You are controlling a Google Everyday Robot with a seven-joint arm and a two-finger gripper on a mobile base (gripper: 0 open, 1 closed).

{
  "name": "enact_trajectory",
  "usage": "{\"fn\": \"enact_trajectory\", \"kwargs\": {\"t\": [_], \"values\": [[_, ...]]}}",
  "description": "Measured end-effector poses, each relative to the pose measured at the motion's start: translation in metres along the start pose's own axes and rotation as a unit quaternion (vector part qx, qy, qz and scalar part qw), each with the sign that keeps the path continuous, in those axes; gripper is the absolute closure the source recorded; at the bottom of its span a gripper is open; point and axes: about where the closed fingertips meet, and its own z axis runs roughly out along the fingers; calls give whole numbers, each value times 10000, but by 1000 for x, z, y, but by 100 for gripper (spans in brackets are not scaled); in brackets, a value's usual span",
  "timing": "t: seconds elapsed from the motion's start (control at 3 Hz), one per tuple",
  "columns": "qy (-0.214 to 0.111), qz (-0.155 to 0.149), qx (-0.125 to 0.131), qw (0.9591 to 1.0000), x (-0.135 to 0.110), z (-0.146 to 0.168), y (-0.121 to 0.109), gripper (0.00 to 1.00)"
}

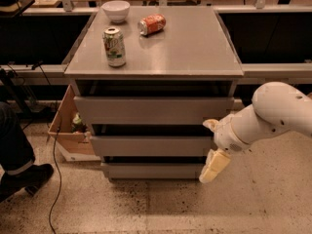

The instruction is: Open bottom drawer

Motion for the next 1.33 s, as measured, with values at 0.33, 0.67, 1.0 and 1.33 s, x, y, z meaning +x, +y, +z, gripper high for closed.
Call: {"fn": "enact_trajectory", "kwargs": {"t": [0.33, 0.67, 1.0, 1.33], "values": [[-278, -60, -107, 9995, 11, 46, 12, 0], [-865, -162, -64, 9961, 26, 136, 9, 0], [-1160, -260, 6, 9929, 32, 185, 5, 0], [-1238, -534, 60, 9909, 44, 255, 5, 0]]}}
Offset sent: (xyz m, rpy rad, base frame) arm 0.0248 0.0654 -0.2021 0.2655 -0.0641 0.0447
